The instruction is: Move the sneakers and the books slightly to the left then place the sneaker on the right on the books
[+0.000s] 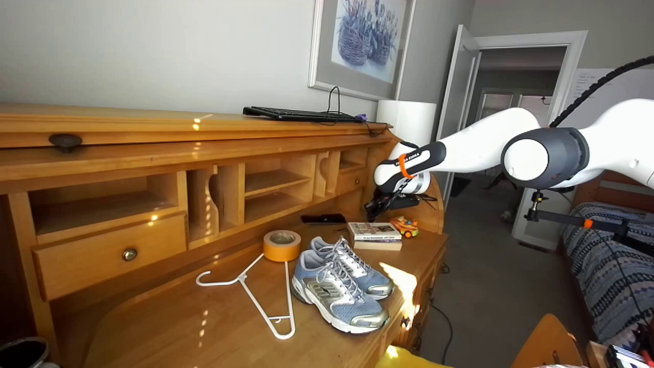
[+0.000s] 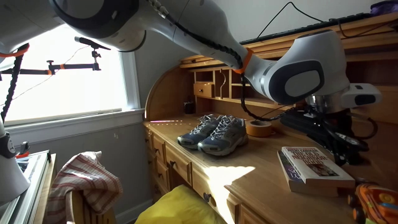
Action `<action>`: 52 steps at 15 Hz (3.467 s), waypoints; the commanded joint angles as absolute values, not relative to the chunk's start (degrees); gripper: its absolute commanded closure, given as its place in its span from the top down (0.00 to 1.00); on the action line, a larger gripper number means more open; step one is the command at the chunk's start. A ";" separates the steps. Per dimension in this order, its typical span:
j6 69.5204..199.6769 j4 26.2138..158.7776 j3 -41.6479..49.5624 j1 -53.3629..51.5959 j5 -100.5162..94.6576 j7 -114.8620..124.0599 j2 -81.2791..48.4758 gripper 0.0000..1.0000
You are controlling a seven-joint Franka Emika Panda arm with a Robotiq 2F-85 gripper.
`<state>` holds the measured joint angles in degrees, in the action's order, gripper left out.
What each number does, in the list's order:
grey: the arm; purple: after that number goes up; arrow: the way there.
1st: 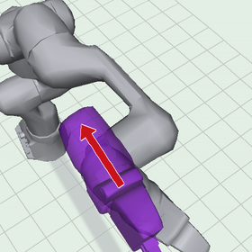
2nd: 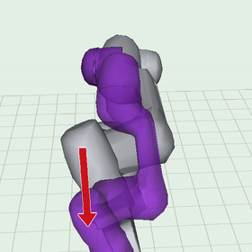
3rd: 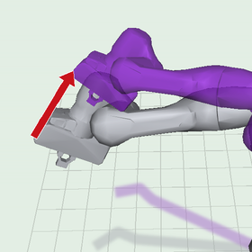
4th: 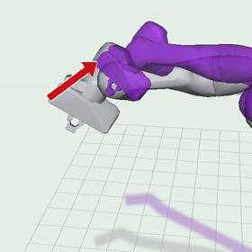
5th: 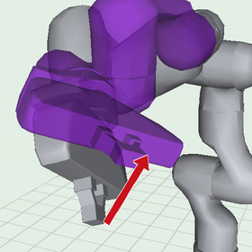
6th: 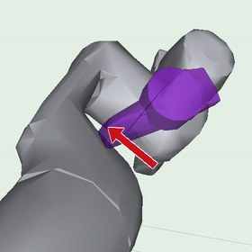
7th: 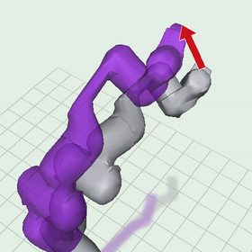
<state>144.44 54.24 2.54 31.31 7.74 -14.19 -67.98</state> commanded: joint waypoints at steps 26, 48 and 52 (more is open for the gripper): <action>120.93 41.17 6.54 30.19 7.20 7.20 -73.76 0.00; 98.67 40.85 6.39 27.05 8.01 33.44 -72.73 0.00; 102.95 41.39 7.32 26.58 6.87 33.49 -71.35 0.33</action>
<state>101.16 41.75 6.61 27.01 7.52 33.01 -72.27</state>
